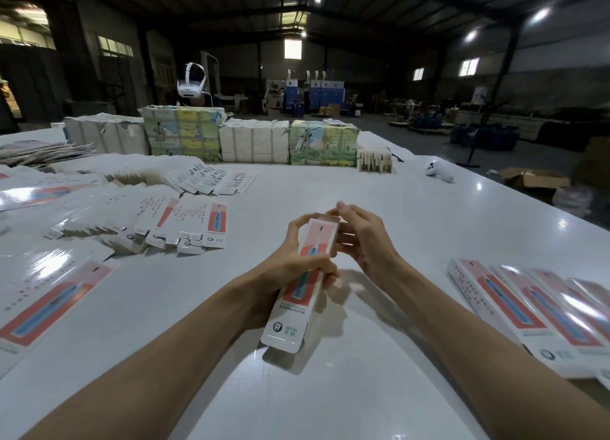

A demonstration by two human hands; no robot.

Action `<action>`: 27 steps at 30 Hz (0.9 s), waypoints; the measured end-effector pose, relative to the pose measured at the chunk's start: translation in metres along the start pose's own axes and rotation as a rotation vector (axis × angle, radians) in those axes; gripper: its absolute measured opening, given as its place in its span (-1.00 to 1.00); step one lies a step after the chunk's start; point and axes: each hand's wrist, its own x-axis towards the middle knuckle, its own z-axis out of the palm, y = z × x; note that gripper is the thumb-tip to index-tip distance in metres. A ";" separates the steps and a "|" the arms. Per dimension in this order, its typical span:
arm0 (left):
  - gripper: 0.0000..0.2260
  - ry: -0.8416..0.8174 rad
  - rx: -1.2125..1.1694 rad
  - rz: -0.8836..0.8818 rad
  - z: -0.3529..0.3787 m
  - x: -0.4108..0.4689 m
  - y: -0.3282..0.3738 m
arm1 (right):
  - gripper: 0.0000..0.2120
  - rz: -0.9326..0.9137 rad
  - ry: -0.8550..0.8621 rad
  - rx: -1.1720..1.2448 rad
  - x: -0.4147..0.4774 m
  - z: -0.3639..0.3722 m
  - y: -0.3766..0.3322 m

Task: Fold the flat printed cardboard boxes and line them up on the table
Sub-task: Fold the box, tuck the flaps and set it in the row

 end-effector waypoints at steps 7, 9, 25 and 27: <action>-0.17 -0.024 0.015 0.035 0.003 -0.001 0.003 | -0.79 0.186 -0.006 0.150 0.000 -0.006 -0.012; -0.13 -0.008 0.040 0.027 0.004 0.000 0.004 | -0.83 0.200 -0.004 0.149 0.000 -0.007 -0.014; -0.28 -0.025 0.075 0.079 0.011 -0.005 0.010 | -0.86 0.227 0.114 0.011 0.005 -0.009 -0.011; -0.30 -0.021 0.108 0.085 0.009 -0.005 0.009 | -0.85 0.231 0.115 -0.003 0.005 -0.008 -0.010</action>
